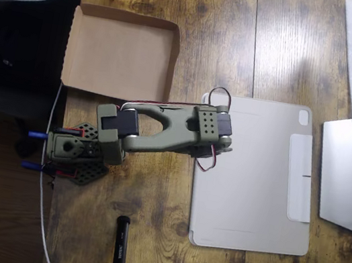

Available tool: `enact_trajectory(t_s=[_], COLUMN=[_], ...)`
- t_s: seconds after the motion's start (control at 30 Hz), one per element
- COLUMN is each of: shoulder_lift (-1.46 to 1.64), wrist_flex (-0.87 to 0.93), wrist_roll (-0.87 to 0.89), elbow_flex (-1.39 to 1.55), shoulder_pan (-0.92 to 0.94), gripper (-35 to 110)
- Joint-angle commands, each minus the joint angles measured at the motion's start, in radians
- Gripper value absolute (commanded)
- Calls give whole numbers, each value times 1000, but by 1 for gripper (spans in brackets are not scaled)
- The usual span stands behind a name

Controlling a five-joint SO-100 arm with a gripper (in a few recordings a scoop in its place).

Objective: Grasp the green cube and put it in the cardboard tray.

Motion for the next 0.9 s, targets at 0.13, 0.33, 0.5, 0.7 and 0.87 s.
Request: enact_trajectory(t_s=[0.13,0.33,0.5,0.7,0.87], shoulder_lift=[103,103,107,110,78], wrist_flex=[-3,-3,-3,-6,-20], wrist_roll=[-83,-83,-83,-83,-63], elbow_flex=[38,40,40,23,-21], shoulder_pan=[-6,-6,-5,-3,-29], gripper=[0,0,0,0,0])
